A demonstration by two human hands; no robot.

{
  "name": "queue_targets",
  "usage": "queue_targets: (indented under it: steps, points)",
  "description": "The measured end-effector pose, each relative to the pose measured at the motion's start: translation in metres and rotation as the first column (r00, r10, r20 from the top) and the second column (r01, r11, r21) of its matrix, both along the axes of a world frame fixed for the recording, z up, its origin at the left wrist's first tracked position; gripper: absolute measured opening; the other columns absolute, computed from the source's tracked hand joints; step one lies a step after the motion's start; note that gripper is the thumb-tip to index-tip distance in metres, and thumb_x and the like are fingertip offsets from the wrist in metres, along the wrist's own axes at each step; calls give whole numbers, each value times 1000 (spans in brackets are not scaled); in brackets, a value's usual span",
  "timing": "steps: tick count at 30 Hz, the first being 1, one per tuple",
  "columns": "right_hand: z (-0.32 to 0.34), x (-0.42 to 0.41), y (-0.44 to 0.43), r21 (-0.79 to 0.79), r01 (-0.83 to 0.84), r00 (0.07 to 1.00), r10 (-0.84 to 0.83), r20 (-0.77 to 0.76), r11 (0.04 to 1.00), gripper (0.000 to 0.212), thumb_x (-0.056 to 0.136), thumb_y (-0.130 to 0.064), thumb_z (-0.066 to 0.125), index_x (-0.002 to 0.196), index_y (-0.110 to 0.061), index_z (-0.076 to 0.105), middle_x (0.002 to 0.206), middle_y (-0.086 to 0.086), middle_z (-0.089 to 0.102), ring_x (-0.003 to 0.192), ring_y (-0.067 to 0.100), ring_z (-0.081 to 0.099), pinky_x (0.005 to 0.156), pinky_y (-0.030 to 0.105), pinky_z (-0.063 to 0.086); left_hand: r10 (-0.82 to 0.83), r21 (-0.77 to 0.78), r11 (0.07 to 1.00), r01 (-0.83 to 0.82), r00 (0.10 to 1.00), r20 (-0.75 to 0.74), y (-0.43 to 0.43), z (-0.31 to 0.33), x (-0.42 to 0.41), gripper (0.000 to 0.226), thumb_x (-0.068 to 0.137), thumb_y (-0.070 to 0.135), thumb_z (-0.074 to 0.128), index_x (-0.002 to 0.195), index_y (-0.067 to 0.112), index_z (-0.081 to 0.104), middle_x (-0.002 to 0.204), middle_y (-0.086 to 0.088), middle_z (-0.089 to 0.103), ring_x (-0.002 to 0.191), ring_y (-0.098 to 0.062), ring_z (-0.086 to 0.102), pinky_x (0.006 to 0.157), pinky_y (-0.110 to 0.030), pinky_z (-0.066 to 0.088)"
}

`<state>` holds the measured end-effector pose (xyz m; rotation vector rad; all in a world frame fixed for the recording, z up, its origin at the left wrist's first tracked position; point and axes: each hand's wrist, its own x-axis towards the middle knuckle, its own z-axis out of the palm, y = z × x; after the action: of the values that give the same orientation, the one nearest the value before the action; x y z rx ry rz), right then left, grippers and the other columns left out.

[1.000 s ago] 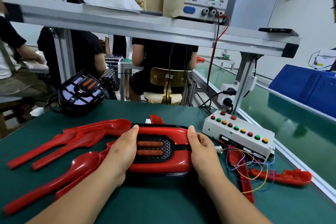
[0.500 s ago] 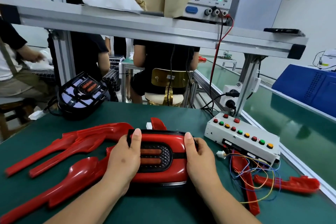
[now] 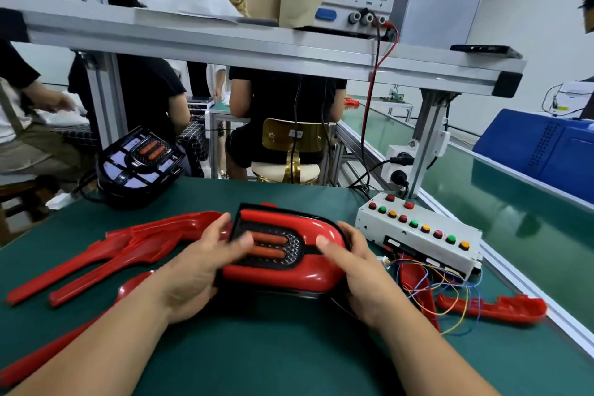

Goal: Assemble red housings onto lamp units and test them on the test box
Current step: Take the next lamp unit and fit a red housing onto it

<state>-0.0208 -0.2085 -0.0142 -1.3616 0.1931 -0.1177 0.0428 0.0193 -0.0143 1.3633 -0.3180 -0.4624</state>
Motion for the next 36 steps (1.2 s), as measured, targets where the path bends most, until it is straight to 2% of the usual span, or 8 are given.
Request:
queue_targets:
  steps: [3, 11, 14, 19, 23, 26, 32, 36]
  points:
    - [1, -3, -10, 26, -141, 989, 139, 55, 990, 89, 61, -11, 83, 138, -22, 39, 128, 11, 60, 106, 27, 68, 90, 41, 56, -129, 89, 989, 116, 980, 151, 11, -1, 0, 97, 68, 18, 87, 148, 31, 35, 134, 5, 62, 124, -13, 58, 107, -36, 40]
    - [0, 2, -11, 18, -135, 988, 134, 75, 991, 74, 64, -5, 81, 131, -15, 49, 115, 15, 69, 103, 32, 69, 79, 36, 58, -131, 83, 990, 112, 952, 275, 5, -3, -5, 84, 63, 28, 91, 134, 48, 51, 133, 6, 63, 123, -8, 58, 100, -24, 48]
    - [3, 1, -14, 83, -148, 988, 145, 48, 985, 68, 70, -19, 86, 130, -12, 53, 114, 17, 70, 102, 34, 69, 76, 35, 58, -46, 47, 998, 39, 990, 136, 7, -4, -1, 110, 54, 31, 96, 146, 41, 36, 127, 17, 65, 119, -3, 59, 107, -30, 42]
    - [14, 1, -13, 78, -102, 985, 112, -135, 992, 83, 76, -75, 45, 119, -7, 66, 112, 22, 70, 104, 36, 68, 88, 44, 56, -211, -46, 977, 209, 977, -40, 15, 11, -6, 52, 85, 56, 66, 131, 33, 60, 132, -5, 64, 120, -22, 62, 86, -35, 56]
    - [27, -8, -13, -387, -100, 968, -1, -253, 917, 94, 66, -92, 26, 106, -20, 71, 106, 7, 74, 106, 26, 66, 107, 48, 40, -76, 32, 996, 83, 981, -179, 25, 23, -2, 57, 93, 56, 38, 125, 13, 60, 117, -22, 68, 107, -35, 68, 76, -43, 59]
    - [35, -19, -7, -666, -146, 965, -44, -260, 731, 107, 60, -94, 10, 118, -20, 63, 106, -4, 63, 101, 11, 57, 93, 28, 41, -54, 223, 972, 77, 993, -107, 25, 26, -9, 36, 99, 32, 48, 121, 4, 58, 108, -21, 72, 98, -35, 71, 77, -50, 59]
    - [43, -30, -5, -804, -241, 948, -46, -315, 544, 113, 64, -91, 3, 112, -11, 66, 113, 11, 66, 102, 21, 62, 92, 35, 47, -43, 398, 915, 64, 997, -62, 24, 33, -18, 22, 98, 18, 55, 110, -1, 57, 105, -20, 72, 97, -35, 71, 89, -53, 56]
    - [47, -32, -16, -849, -99, 967, -149, -205, 520, 110, 67, -88, 8, 100, -4, 70, 98, 14, 70, 89, 22, 68, 80, 33, 48, -63, 534, 844, 43, 998, 19, 29, 42, -18, 28, 95, 31, 58, 105, 5, 63, 92, -9, 74, 75, -19, 72, 68, -30, 57]
